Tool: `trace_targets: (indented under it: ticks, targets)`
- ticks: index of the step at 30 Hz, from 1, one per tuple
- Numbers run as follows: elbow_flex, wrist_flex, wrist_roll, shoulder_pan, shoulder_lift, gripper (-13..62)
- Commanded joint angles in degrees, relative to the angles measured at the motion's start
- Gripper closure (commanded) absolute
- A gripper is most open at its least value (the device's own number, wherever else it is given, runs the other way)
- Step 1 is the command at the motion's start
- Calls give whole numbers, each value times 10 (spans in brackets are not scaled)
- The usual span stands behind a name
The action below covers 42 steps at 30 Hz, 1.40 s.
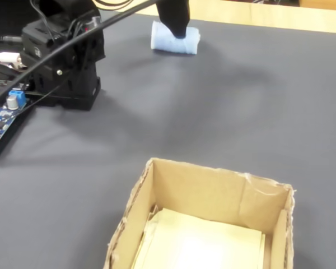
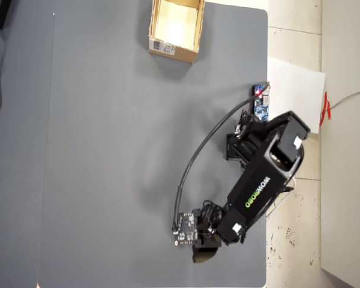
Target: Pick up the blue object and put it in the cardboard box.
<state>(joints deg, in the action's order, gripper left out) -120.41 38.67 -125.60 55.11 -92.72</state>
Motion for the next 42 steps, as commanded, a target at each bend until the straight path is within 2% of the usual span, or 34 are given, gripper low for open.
trace_targets:
  ticks: [1, 11, 22, 35, 42]
  targets:
    - [4, -50, -45, -6, 13, 164]
    - [18, -51, -44, -18, -2, 164]
    - [95, 65, -37, -46, -73, 163]
    - [-38, -2, -24, -32, -56, 163]
    - [-30, -20, 14, -13, -22, 163]
